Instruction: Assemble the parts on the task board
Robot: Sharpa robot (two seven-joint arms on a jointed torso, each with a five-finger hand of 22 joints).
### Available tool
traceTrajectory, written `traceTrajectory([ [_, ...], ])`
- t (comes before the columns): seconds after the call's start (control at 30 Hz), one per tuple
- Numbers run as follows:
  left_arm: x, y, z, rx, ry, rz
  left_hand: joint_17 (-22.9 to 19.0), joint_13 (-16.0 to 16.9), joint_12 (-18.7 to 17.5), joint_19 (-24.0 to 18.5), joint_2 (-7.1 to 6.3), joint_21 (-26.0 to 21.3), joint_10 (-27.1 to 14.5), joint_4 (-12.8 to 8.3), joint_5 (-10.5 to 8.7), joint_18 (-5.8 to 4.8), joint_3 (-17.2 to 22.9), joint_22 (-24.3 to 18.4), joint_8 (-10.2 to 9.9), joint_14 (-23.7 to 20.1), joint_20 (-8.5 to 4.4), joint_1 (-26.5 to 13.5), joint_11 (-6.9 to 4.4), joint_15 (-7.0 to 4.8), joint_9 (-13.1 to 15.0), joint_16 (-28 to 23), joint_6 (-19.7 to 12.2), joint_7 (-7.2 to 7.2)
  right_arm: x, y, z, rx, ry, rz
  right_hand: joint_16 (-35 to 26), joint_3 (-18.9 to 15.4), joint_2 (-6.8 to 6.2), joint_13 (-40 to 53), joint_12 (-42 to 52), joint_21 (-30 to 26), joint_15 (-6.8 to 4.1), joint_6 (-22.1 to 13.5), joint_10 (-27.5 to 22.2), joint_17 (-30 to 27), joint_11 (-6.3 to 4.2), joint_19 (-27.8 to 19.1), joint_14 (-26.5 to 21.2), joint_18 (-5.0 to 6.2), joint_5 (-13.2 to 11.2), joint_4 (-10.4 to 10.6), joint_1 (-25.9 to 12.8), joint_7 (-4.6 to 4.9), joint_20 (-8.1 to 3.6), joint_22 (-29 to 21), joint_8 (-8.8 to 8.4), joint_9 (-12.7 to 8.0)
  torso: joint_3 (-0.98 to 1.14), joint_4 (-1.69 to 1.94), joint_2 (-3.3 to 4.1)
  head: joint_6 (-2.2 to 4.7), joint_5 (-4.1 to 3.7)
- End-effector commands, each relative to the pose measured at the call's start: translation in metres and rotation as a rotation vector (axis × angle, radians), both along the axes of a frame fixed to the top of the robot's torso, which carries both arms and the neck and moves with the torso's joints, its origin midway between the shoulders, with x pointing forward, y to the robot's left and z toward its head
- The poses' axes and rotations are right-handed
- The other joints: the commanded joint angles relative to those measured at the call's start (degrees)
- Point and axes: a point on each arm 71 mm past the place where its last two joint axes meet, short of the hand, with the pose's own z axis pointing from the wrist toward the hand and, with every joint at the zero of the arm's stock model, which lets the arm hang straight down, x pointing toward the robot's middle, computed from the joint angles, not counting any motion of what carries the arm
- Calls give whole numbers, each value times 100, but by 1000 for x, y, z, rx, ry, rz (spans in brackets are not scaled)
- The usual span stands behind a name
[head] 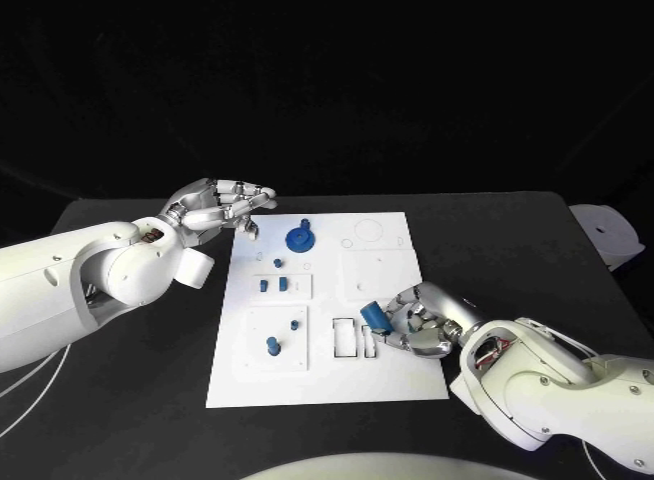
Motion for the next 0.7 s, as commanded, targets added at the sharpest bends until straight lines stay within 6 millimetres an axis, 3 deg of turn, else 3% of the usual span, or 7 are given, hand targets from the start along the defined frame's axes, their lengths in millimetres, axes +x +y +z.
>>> traceTrajectory([
  [0.03, -1, -3, 1, -10, -2, -23, -5, 5, 12, -26, -73, -25, -40, -6, -17, 35, 34, -7, 29, -51, -6, -1, 10, -5, -8, -8, -28, 7, -2, 7, -5, 1, 71, 46, 26, 82, -38, 1203, 1, 31, -27, 276, 365, 1283, -36, 599, 553, -39, -51, 35, -122, -245, -38, 1508, 64, 212, 0, 4, 7, -23, 8],
  [0.1, -1, -3, 1, -10, -2, -24, -5, 5, 12, -26, -73, -25, -40, -6, -17, 35, 34, -7, 29, -51, -6, -1, 10, -5, -8, -8, -28, 7, -3, 11, -5, -2, 84, 63, 26, 77, -43, 1207, 3, 31, -29, 297, 368, 1283, -38, 599, 552, -39, -50, 37, -207, -250, -40, 1508, 71, 219, 1, 6, 8, -28, 8],
  [0.17, -1, -3, 1, -10, -1, -25, -5, 5, 12, -26, -73, -25, -40, -6, -17, 35, 34, -7, 29, -51, -6, -1, 10, -5, -8, -8, -28, 7, -4, 16, -7, -7, 100, 84, 26, 48, -79, 1210, 2, 31, -42, 334, 371, 1281, -52, 599, 552, -39, 150, 34, -370, -266, -49, 1508, 91, 242, 2, 8, 9, -32, 7],
  [0.33, -1, -3, 1, -10, 2, -28, -5, 5, 12, -26, -73, -25, -40, -6, -17, 35, 34, -7, 29, -51, -6, -1, 10, -5, -8, -8, -28, 7, -4, 25, -9, -13, 124, 117, 25, -12, -74, 1207, -11, 31, -45, 353, 368, 1279, -55, 599, 552, -39, 252, 42, -635, -269, -54, 1508, 99, 262, -7, 10, 13, -53, 17],
  [0.43, -1, -3, 1, -9, 3, -30, -9, 5, 19, -26, -79, -26, -45, -11, -16, 35, 49, -9, 34, -53, -6, -2, 10, -5, -9, -6, -32, 7, -5, 28, -9, -15, 131, 128, 26, -76, -73, 1216, -5, 31, -51, 377, 374, 1284, -63, 599, 553, -39, 325, 43, -848, -280, -60, 1508, 116, 285, -2, 1, 12, -68, 35],
  [0.5, -2, -3, 1, -9, 3, -30, -9, 5, 19, -26, -79, -26, -45, -11, -16, 35, 49, -9, 34, -53, -6, -2, 10, -5, -9, -6, -32, 7, -5, 29, -10, -15, 134, 133, 27, -111, -81, 1218, -6, 31, -60, 394, 376, 1286, -74, 599, 553, -39, 466, 39, -924, -293, -66, 1508, 132, 303, -1, 3, 11, -69, 38],
  [0.7, -2, -3, 1, -9, 4, -32, -9, 5, 19, -26, -79, -26, -45, -11, -16, 35, 49, -9, 34, -53, -6, -2, 10, -5, -9, -6, -32, 7, -3, 32, -11, -18, 135, 132, 29, -122, -80, 1220, -4, 31, -62, 399, 378, 1290, -75, 599, 554, -39, 489, 41, -949, -295, -68, 1508, 137, 309, 0, -1, 6, -76, 45],
])
